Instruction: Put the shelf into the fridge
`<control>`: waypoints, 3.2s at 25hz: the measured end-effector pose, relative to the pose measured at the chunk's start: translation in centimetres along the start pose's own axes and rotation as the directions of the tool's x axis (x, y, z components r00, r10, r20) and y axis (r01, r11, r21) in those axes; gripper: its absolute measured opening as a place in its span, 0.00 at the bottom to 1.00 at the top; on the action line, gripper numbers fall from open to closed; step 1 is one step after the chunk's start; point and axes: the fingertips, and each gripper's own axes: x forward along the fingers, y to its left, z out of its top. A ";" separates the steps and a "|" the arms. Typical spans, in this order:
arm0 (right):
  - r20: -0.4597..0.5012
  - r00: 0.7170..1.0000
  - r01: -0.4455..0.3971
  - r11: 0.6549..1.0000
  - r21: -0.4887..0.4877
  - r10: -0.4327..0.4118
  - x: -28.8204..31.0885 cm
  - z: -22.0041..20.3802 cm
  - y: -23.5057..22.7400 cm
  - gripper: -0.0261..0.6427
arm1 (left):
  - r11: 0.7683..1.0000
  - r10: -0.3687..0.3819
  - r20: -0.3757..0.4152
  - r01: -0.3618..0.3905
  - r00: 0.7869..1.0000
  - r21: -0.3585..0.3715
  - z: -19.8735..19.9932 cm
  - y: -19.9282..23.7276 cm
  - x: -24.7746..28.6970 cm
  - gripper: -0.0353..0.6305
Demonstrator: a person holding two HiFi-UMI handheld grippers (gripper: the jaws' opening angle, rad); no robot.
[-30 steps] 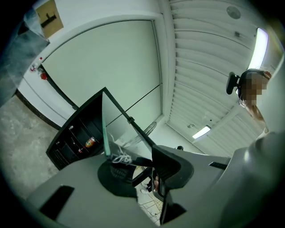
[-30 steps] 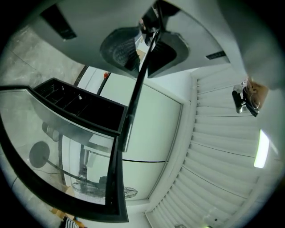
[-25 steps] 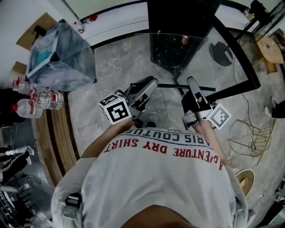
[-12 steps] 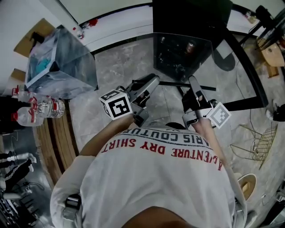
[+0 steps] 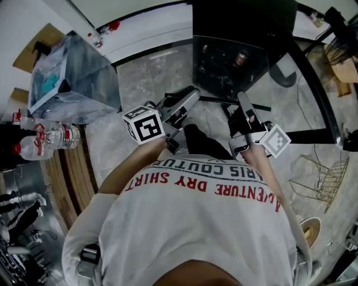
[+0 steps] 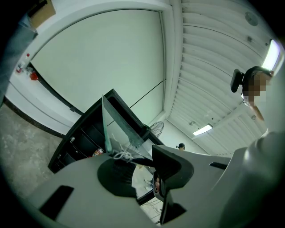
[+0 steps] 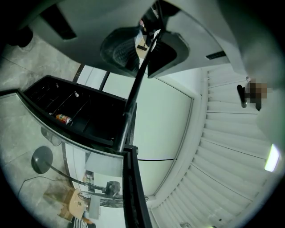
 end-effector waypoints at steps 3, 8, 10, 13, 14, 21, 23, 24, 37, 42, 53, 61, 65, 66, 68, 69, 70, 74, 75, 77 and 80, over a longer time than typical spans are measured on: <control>0.012 1.000 0.003 1.000 -0.003 -0.003 -1.1 0.1 -0.7 0.12 | 1.000 -0.003 -0.012 0.003 1.000 -0.001 -1.1 0.0 0.5 0.25; 0.019 0.999 0.032 0.999 0.012 -0.032 1.6 0.8 -1.8 0.12 | 1.000 -0.007 -0.041 0.006 0.999 -0.018 0.8 2.3 1.9 0.25; 0.021 0.999 0.040 0.999 0.018 -0.040 3.2 1.2 -2.5 0.12 | 1.000 -0.007 -0.051 0.006 0.999 -0.020 1.9 3.8 2.6 0.25; 0.039 0.998 0.052 0.998 0.033 -0.053 3.8 1.3 -3.8 0.12 | 1.000 -0.015 -0.075 0.014 0.997 -0.018 2.1 5.1 3.4 0.25; 0.047 0.997 0.054 0.998 0.034 -0.056 3.7 1.4 -4.2 0.12 | 1.000 -0.019 -0.083 0.017 0.996 -0.016 2.0 5.3 3.6 0.25; 0.100 0.992 0.069 0.997 0.033 -0.072 3.6 1.8 -6.0 0.12 | 0.999 -0.052 -0.143 0.051 0.988 -0.009 1.3 6.9 5.3 0.25; 0.114 0.990 0.084 0.996 0.038 -0.088 3.8 2.1 -6.7 0.12 | 0.998 -0.061 -0.160 0.058 0.985 -0.022 1.4 7.7 6.0 0.25; 0.118 0.989 0.090 0.995 0.039 -0.094 4.2 2.3 -7.2 0.12 | 0.998 -0.064 -0.167 0.060 0.984 -0.027 1.6 8.3 6.6 0.25; 0.164 0.977 0.131 0.991 0.039 -0.135 7.1 4.5 -9.7 0.12 | 0.996 -0.084 -0.252 0.079 0.964 -0.027 3.7 11.6 10.6 0.26; 0.186 0.971 0.148 0.988 0.038 -0.152 7.1 4.8 -9.6 0.12 | 0.995 -0.103 -0.271 0.099 0.957 -0.027 4.3 11.5 11.1 0.26; 0.242 0.949 0.199 0.979 0.036 -0.202 8.2 5.3 -10.9 0.12 | 0.988 -0.153 -0.355 0.148 0.922 -0.041 4.6 13.2 12.5 0.26; 0.285 0.934 0.215 0.976 0.023 -0.213 9.5 5.6 -11.2 0.12 | 0.983 -0.184 -0.389 0.171 0.903 -0.069 5.6 14.7 13.7 0.26; 0.312 0.923 0.229 0.973 0.019 -0.224 9.7 5.8 -11.3 0.12 | 0.980 -0.198 -0.406 0.179 0.892 -0.085 5.7 15.1 14.2 0.26; 0.317 0.921 0.235 0.972 0.017 -0.228 9.6 5.8 -11.3 0.12 | 0.980 -0.201 -0.410 0.182 0.889 -0.087 5.6 15.1 14.3 0.26; 0.326 0.916 0.242 0.970 0.011 -0.233 9.5 5.8 -11.3 0.12 | 0.978 -0.209 -0.420 0.189 0.883 -0.088 5.6 15.2 14.4 0.26; 0.329 0.915 0.245 0.970 0.005 -0.233 9.6 5.9 -11.3 0.12 | 0.977 -0.212 -0.424 0.193 0.880 -0.088 5.7 15.2 14.5 0.26; 0.330 0.915 0.246 0.969 -0.001 -0.232 9.6 6.0 -11.3 0.12 | 0.977 -0.214 -0.428 0.195 0.878 -0.087 5.7 15.3 14.6 0.26; 0.344 0.910 0.250 0.968 -0.007 -0.233 9.7 6.2 -11.1 0.13 | 0.975 -0.222 -0.446 0.203 0.867 -0.091 5.8 15.2 15.1 0.26; 0.349 0.907 0.253 0.968 -0.007 -0.235 9.7 6.2 -11.0 0.13 | 0.975 -0.224 -0.450 0.205 0.865 -0.092 5.9 15.1 15.1 0.26; 0.357 0.903 0.258 0.966 -0.007 -0.238 9.7 6.4 -11.1 0.13 | 0.974 -0.227 -0.456 0.206 0.861 -0.095 6.0 15.2 15.3 0.26; 0.362 0.898 0.267 0.964 0.002 -0.249 10.2 6.6 -12.0 0.13 | 0.974 -0.227 -0.467 0.204 0.855 -0.100 6.0 16.1 16.0 0.26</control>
